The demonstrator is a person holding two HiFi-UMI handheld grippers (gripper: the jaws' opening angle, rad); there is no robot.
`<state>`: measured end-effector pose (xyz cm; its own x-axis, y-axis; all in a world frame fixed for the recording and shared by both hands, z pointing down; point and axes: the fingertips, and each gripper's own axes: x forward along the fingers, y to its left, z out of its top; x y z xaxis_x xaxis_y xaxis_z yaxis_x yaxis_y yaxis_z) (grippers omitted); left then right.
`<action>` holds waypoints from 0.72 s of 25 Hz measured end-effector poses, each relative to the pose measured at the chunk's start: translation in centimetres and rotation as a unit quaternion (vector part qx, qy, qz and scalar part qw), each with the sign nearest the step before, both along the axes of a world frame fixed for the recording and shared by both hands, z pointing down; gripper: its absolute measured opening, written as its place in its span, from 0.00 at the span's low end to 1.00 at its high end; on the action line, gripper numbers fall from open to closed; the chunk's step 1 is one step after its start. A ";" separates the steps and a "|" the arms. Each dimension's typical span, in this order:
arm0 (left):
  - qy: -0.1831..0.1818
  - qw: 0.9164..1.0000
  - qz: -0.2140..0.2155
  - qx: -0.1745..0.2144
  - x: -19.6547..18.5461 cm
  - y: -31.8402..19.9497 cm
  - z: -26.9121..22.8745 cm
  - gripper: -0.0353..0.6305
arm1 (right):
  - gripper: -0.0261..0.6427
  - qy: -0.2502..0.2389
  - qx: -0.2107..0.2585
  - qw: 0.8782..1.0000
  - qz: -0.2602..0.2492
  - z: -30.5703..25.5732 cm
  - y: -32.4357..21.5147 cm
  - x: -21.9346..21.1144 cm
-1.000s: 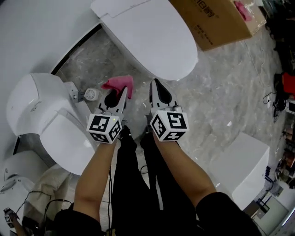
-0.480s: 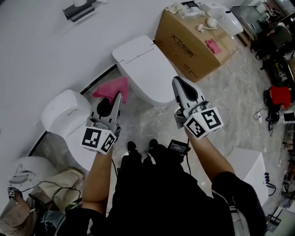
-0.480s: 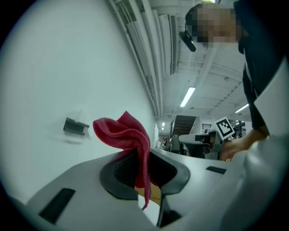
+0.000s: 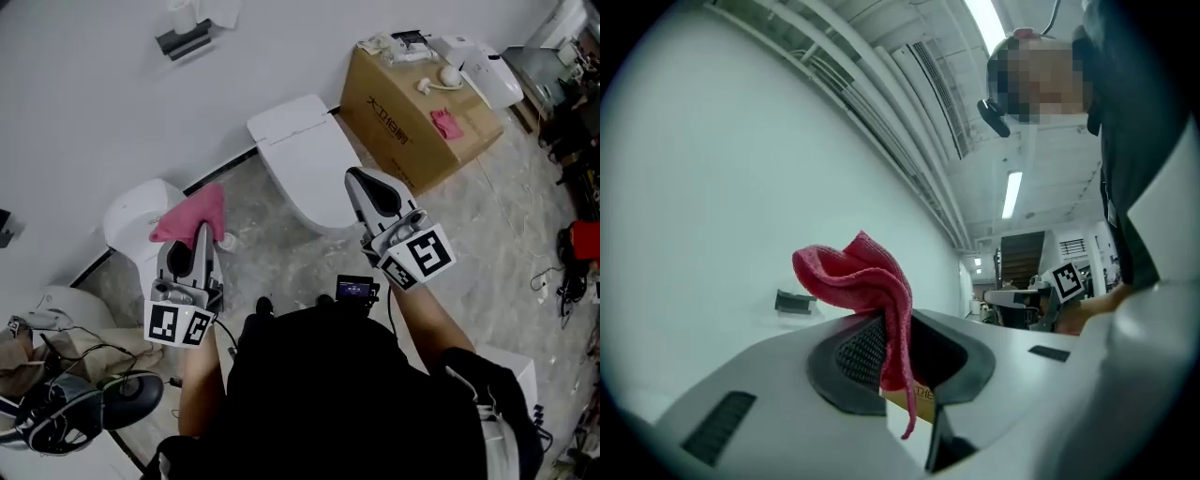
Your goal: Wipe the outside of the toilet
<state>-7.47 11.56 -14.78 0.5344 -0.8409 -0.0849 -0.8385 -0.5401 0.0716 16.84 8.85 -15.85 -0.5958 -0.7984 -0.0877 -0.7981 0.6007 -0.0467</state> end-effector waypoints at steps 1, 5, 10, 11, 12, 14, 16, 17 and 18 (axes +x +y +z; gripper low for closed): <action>-0.003 1.000 -0.013 -0.007 0.5 0.7 0.5 0.16 | 0.09 0.004 -0.004 1.000 -0.009 0.6 0.3 0.8; -0.002 0.998 -0.034 -0.044 3.0 4.2 2.7 0.16 | 0.09 0.005 -0.023 0.999 -0.041 2.7 1.6 3.9; -0.002 0.996 -0.041 -0.080 5.6 8.7 4.9 0.16 | 0.09 -0.005 -0.057 0.994 -0.091 6.3 3.7 5.1; -0.011 0.995 -0.045 -0.084 6.0 9.5 5.2 0.16 | 0.09 -0.005 -0.059 0.993 -0.097 6.8 4.2 5.1; -0.021 0.995 -0.049 -0.086 6.3 10.1 5.5 0.16 | 0.09 -0.003 -0.060 0.993 -0.100 7.2 4.6 5.1; -0.033 0.994 -0.061 -0.087 6.8 11.4 6.3 0.16 | 0.09 0.002 -0.060 0.993 -0.098 8.1 5.6 4.9; -0.036 0.993 -0.074 -0.088 6.9 12.7 7.3 0.16 | 0.09 0.003 -0.065 0.994 -0.093 9.0 6.7 4.7; -0.037 0.992 -0.078 -0.088 7.0 13.3 7.7 0.16 | 0.09 0.001 -0.069 0.994 -0.088 9.4 7.3 4.6; -0.041 0.992 -0.079 -0.088 7.2 13.8 8.2 0.16 | 0.09 -0.001 -0.073 0.994 -0.084 9.7 7.9 4.7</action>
